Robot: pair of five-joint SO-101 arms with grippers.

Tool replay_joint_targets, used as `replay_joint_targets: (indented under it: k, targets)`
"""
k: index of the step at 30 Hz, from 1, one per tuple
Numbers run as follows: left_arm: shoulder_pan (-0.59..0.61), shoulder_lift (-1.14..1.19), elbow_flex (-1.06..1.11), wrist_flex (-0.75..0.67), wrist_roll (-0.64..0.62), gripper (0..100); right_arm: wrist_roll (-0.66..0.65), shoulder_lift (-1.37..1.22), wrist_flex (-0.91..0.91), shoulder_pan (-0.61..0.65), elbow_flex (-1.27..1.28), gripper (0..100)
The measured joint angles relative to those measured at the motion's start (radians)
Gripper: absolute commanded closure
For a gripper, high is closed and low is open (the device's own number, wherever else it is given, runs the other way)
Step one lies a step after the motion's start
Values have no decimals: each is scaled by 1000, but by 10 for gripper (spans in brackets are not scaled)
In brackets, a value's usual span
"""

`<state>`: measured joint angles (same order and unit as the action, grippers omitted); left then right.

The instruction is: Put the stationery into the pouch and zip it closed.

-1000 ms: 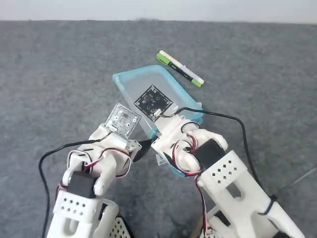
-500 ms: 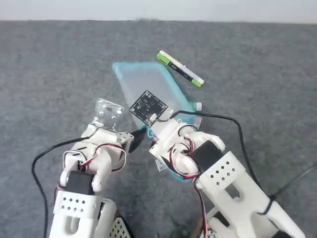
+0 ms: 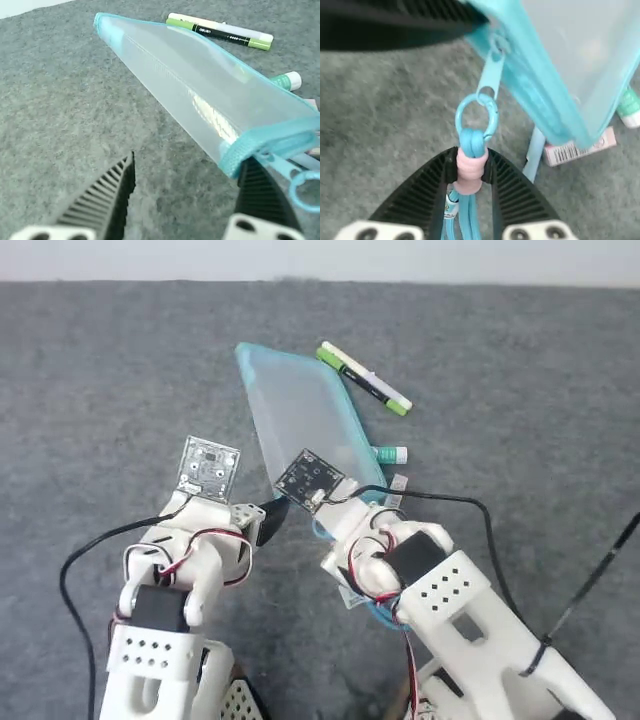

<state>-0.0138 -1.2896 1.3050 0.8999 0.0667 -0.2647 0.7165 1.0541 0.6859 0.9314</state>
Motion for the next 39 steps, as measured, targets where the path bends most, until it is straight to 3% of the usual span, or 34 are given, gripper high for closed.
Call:
replay_joint_targets:
  k: [11, 21, 39]
  targets:
    - [0, 0, 0, 0, 0, 689, -18, 0, 11, -34, -11, 993]
    - [0, 0, 48, -94, -26, 634, -18, 0, 103, 114, -110, 993]
    - [2, 0, 48, -118, -72, 633, -18, 0, 118, 133, -123, 993]
